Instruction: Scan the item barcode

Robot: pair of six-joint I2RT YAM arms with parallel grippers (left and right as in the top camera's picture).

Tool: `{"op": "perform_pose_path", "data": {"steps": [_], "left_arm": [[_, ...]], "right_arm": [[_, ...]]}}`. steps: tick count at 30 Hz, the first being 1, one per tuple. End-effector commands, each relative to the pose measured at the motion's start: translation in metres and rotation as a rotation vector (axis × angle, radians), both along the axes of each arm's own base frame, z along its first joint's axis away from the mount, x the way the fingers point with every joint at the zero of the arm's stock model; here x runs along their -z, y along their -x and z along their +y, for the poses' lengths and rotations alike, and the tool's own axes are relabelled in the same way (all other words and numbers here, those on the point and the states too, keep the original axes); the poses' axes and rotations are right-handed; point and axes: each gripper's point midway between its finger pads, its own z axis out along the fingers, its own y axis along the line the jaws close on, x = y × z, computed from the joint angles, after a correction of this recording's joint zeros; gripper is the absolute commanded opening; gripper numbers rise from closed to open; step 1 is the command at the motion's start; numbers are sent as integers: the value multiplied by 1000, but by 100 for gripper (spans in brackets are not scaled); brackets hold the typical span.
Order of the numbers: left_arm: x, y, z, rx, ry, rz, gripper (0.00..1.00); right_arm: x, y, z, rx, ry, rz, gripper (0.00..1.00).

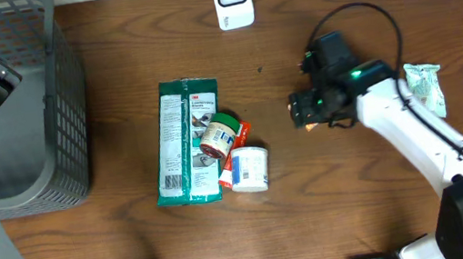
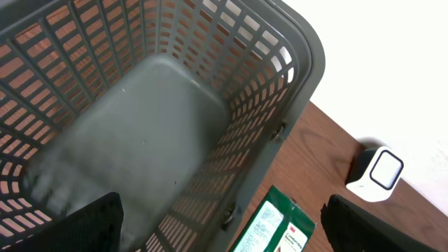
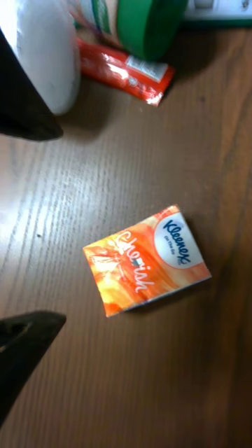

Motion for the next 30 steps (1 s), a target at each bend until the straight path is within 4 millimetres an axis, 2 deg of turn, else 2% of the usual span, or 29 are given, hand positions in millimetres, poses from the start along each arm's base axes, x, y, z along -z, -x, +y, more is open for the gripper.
{"op": "perform_pose_path", "data": {"steps": [1, 4, 7, 14, 17, 21, 23, 26, 30], "left_arm": [[0, 1, 2, -12, 6, -1, 88], [0, 1, 2, -11, 5, 0, 88], [0, 1, 2, -12, 6, -1, 88], [0, 1, 2, -11, 5, 0, 88], [0, 1, 2, -12, 6, -1, 88], [0, 1, 2, -12, 6, 0, 88], [0, 1, 2, -11, 6, 1, 88], [0, 1, 2, -11, 6, 0, 88], [0, 1, 2, -11, 6, 0, 88]], "right_arm": [[1, -11, -17, 7, 260, -106, 66], [9, -16, -8, -71, 368, -143, 62], [22, -19, -3, -125, 436, -147, 53], [56, -26, -1, -191, 487, -109, 42], [60, -28, -1, -190, 493, -108, 39], [62, -24, 2, -200, 478, -92, 26], [65, -20, 2, -209, 469, -71, 26], [69, -18, 1, -213, 474, -54, 34], [77, -17, 1, -217, 480, -41, 36]]}}
